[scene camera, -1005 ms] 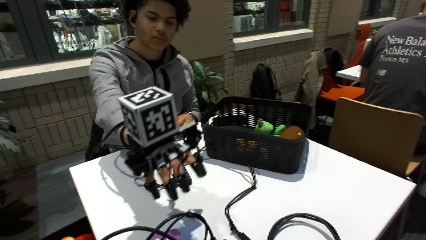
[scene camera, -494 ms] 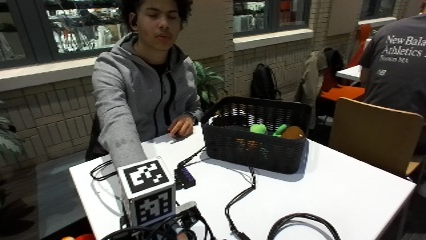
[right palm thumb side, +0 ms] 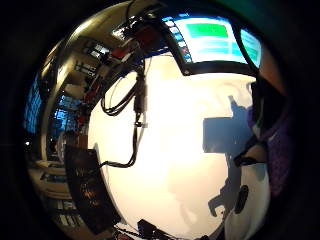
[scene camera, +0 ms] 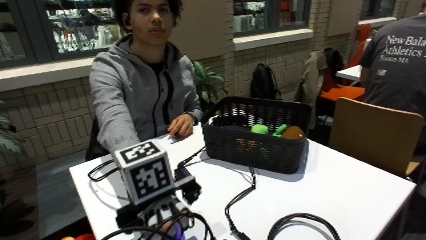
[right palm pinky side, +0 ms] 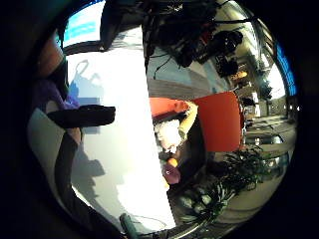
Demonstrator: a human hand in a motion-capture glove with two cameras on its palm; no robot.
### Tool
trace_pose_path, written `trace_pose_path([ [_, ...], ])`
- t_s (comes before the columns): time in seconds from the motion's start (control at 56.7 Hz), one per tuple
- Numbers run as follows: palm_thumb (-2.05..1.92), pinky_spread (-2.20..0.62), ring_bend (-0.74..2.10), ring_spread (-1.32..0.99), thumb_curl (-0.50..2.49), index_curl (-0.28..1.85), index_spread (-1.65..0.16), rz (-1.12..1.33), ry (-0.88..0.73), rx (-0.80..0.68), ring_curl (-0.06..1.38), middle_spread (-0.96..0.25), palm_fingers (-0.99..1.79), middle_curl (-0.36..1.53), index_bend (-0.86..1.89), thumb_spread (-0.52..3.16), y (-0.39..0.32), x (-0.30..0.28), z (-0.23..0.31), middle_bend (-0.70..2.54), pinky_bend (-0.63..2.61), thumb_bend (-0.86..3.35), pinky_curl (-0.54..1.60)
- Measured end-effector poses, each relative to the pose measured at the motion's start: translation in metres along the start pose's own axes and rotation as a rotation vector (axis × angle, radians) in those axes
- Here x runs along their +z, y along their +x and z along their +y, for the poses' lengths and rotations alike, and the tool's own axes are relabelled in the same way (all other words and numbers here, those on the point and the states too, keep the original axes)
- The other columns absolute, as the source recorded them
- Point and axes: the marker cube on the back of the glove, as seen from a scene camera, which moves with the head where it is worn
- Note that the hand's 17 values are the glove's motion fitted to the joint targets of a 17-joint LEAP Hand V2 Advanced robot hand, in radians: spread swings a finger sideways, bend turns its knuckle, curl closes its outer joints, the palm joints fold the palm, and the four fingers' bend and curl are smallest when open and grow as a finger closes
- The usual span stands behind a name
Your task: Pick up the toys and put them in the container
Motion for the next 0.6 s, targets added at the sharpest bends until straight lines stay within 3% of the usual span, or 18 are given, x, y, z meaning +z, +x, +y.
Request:
trace_pose_path([
  [0.159,0.84,-0.38,1.03,-0.31,0.71,0.62,-0.30,0.000,-0.012,-0.180,0.43,-0.21,0.79,0.74,0.54,1.21,-0.046,-0.063,0.006,0.49,1.17,0.29,0.39],
  [0.282,0.84,-0.39,1.05,-0.33,0.79,0.73,-0.32,-0.052,0.088,-0.319,0.46,-0.25,0.75,0.84,0.62,1.09,-0.118,-0.104,0.037,0.54,1.18,0.27,0.41],
  [0.476,0.84,-0.39,1.10,-0.35,0.92,0.90,-0.34,-0.199,0.144,-0.712,0.51,-0.30,0.70,0.98,0.70,0.94,-0.252,-0.153,0.127,0.59,1.23,0.26,0.44],
  [0.6,0.83,-0.39,1.12,-0.36,0.99,1.00,-0.35,-0.086,0.148,-0.920,0.55,-0.33,0.66,1.05,0.73,0.87,-0.333,-0.154,0.184,0.61,1.25,0.26,0.45],
])
